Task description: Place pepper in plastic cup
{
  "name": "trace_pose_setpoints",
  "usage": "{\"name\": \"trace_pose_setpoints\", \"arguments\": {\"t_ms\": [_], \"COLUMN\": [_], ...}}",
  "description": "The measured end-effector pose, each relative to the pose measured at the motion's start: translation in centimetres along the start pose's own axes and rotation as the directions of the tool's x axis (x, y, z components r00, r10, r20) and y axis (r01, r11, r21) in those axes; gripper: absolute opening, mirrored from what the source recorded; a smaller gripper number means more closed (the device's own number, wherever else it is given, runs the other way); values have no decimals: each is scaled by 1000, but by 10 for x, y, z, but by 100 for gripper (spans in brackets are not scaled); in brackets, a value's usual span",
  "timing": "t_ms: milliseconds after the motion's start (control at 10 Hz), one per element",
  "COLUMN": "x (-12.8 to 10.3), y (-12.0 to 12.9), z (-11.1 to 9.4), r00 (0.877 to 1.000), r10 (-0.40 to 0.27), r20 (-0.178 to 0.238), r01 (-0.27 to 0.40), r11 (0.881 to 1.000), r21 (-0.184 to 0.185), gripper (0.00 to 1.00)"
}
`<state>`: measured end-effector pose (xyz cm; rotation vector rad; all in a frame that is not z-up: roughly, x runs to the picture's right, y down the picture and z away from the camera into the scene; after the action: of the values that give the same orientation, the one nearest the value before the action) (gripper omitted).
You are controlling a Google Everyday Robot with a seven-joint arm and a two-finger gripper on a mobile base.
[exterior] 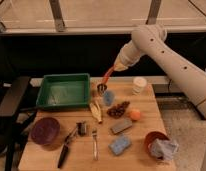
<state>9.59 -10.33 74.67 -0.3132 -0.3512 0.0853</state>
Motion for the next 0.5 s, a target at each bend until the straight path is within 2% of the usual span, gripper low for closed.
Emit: {"name": "trace_pose_setpoints", "arguments": {"t_ms": [300,500], "x": [14,26], "y": [19,26], "z": [19,30], "r00": [1000,999], "r10": [12,43], "r20": [-5,-8], "r01": [-12,-44], "r11": [999,996], "r21": [-48,-76], "gripper": [0,0]}}
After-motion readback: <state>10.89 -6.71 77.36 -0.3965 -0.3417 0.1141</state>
